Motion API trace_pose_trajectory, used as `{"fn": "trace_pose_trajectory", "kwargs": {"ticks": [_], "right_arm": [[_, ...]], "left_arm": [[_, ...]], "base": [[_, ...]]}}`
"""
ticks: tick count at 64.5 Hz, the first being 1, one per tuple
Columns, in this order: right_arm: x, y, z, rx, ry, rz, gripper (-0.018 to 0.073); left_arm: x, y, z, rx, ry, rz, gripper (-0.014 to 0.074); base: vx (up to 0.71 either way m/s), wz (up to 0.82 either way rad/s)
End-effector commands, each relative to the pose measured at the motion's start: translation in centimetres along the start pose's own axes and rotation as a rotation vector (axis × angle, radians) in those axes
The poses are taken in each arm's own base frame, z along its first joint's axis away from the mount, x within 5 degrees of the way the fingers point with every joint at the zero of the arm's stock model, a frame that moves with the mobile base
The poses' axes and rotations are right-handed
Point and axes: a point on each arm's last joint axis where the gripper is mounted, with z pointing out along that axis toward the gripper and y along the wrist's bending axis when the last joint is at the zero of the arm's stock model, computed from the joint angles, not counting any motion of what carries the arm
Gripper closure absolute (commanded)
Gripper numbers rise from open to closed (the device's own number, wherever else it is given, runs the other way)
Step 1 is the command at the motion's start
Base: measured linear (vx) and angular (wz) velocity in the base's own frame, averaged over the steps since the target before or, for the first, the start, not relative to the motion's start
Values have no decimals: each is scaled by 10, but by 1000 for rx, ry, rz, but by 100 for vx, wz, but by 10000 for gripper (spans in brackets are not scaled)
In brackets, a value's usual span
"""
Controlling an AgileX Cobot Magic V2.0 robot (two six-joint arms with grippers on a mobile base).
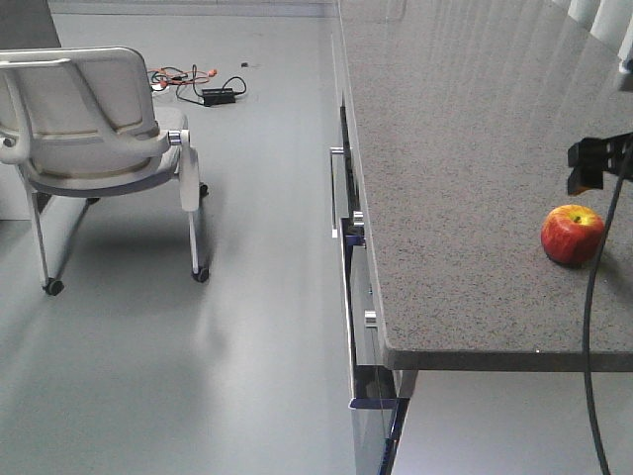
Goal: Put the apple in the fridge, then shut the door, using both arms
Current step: 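Lower the right gripper around the apple and close it, then lift the apple off the counter with the right gripper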
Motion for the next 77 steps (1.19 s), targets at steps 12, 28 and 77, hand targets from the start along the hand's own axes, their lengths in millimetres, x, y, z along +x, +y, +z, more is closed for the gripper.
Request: {"fn": "trace_pose_trajectory", "kwargs": {"ticks": [12, 28, 77], "right_arm": [[-14, -2, 12, -7, -82, -20, -69], [-10, -4, 44, -7, -32, -18, -62], [-21, 4, 5, -72, -141, -78, 458]], "left_arm": [[2, 0, 0, 19, -57, -5, 603], [2, 0, 0, 19, -57, -5, 603], [2, 0, 0, 19, -57, -5, 603]], "base": [[0, 0], [0, 0], [0, 0]]}}
